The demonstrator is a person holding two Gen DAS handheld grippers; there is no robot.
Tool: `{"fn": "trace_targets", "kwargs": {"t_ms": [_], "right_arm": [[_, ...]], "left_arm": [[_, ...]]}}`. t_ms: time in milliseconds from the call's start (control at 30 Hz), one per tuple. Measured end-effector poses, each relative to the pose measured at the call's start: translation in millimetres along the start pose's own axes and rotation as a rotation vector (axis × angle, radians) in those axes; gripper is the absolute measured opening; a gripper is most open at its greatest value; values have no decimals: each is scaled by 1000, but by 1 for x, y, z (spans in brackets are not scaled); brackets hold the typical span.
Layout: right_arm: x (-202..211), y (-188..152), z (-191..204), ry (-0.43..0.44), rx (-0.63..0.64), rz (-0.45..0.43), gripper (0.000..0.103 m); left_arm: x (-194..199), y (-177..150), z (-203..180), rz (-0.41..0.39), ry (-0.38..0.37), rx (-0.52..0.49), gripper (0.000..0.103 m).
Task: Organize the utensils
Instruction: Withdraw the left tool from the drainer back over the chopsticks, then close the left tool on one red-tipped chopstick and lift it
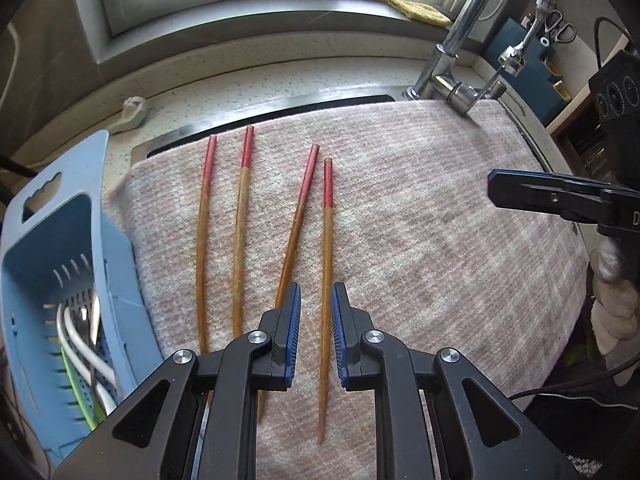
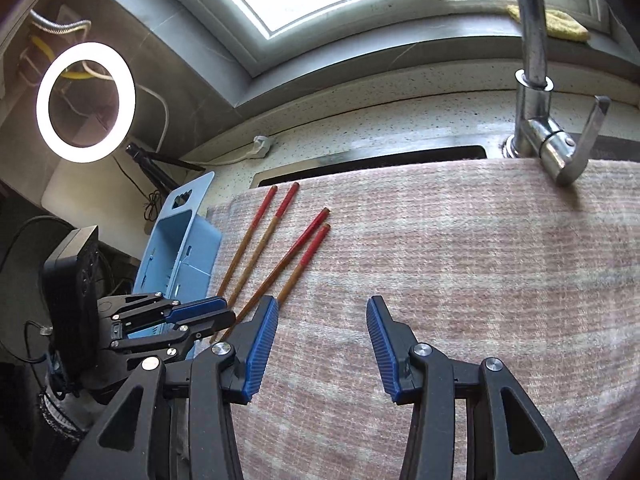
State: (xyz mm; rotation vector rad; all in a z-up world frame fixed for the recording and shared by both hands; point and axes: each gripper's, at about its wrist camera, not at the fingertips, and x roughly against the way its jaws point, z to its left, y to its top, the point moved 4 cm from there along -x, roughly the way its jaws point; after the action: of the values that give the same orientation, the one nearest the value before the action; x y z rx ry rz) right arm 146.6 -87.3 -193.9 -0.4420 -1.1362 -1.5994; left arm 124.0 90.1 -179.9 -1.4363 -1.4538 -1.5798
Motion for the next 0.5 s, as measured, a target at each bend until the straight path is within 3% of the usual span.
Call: {"fn": "trace_targets", "kwargs": {"t_ms": [500], "right_arm": [[15,-11,-40,-2,-122,-11,42]], "left_arm": [[-40,9,7,135,85,-118,14]]}}
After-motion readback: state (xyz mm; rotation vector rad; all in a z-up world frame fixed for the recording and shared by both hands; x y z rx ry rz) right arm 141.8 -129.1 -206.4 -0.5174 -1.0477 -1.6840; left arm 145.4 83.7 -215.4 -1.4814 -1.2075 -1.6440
